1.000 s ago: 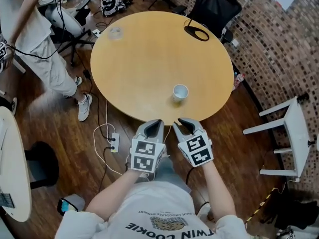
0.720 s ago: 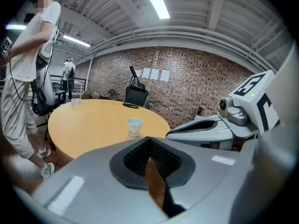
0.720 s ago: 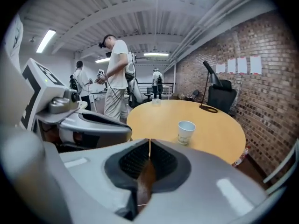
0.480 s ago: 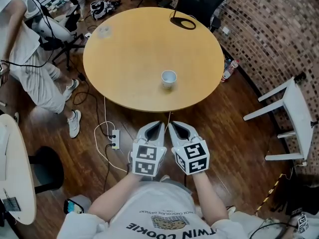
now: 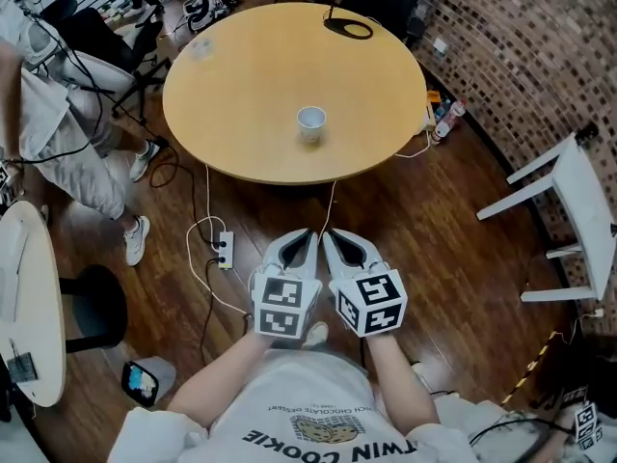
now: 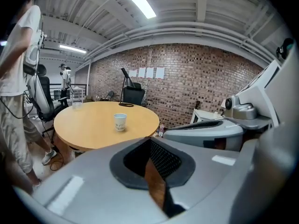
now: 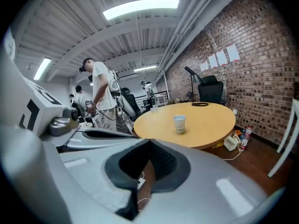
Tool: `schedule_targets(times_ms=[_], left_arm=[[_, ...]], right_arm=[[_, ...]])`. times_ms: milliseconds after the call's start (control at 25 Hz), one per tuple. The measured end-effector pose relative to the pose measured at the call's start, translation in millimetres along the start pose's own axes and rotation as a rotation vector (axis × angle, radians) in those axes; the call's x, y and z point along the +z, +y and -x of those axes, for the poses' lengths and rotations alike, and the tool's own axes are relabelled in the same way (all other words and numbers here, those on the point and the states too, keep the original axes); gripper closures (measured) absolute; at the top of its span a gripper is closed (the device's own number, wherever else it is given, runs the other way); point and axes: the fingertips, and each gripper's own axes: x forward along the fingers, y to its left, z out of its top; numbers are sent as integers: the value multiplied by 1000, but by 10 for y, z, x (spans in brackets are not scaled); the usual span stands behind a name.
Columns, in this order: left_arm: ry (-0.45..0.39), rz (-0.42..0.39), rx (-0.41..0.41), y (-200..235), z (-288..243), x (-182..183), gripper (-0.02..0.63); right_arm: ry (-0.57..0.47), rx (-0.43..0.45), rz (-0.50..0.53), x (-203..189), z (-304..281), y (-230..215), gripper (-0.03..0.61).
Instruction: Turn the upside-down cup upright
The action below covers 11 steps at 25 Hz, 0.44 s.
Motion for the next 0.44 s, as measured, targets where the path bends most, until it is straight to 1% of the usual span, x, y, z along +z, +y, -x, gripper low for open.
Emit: schedule_targets(times_ms=[160,440], left_arm=[[1,-2,6,-221,127,-28,611],[-16,-14,11,-522,348,-302,611]], right_arm=[[-3,13,-13,-62,246,35,575],[-13,18,0,-395,543,146,575]])
